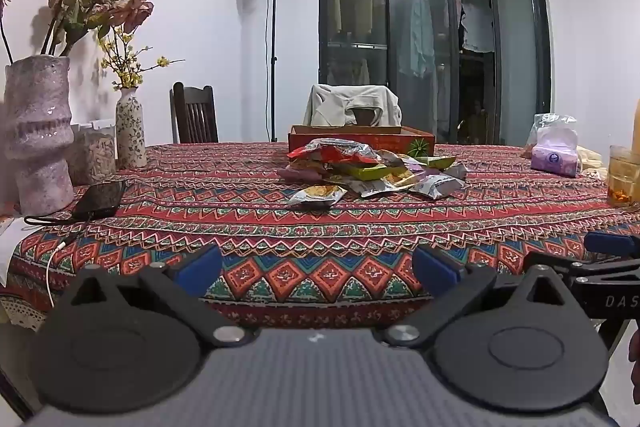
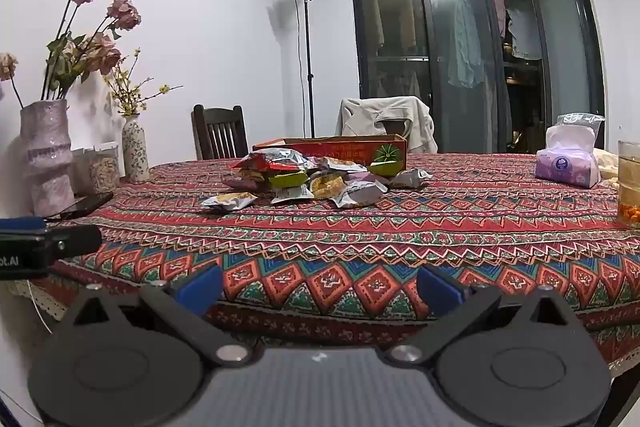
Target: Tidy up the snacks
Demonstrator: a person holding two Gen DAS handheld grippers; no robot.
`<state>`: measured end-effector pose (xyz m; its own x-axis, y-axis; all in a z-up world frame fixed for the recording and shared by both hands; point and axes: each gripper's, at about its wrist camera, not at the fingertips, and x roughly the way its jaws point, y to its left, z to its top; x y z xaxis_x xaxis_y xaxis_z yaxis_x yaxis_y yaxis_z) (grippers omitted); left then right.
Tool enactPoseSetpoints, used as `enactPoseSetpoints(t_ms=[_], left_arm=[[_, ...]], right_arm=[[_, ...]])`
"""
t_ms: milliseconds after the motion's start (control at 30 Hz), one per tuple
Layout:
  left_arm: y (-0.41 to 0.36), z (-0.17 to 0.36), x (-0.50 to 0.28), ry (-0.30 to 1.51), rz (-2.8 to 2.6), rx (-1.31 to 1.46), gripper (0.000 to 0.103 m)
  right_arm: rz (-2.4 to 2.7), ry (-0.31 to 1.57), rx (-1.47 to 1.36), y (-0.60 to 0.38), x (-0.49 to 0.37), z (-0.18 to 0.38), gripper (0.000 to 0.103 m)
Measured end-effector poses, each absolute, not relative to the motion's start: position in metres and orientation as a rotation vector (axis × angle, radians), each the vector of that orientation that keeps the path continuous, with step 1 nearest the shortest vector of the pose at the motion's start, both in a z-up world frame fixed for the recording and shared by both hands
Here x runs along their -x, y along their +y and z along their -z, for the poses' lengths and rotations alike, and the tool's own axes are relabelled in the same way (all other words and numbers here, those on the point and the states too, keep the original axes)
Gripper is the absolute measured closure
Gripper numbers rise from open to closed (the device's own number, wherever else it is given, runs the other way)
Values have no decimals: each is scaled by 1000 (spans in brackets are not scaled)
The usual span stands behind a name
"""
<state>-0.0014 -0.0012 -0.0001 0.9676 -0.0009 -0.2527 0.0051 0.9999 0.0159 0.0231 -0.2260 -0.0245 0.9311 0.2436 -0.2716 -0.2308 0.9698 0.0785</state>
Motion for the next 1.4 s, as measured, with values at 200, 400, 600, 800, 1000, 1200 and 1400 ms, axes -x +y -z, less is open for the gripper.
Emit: enactPoseSetpoints(t_ms=[200,400,600,800,1000,1200,1400], left_arm=[[1,1,2,259,12,-14,0],[1,1,-2,275,14,-11,0],[2,1,-2,275,8,-5,0],[0,1,-1,272,13,-13,0],[-1,1,-1,272,16,-14,0],[-1,1,0,274,13,-14,0],[0,1,0,277,13,-16,0]], right_arm=[[-243,288,-48,-226,-23,25,0],[-239,281,-45,-225,-20,24,0],[-248,280,-41,-225,-22,23,0],[-247,279,-37,-224,-22,23,0],[-248,278,-34,-224,-22,23,0],[-246,278,-31,-224,-21,22,0],[-245,283,-28,-223,-21,23,0]])
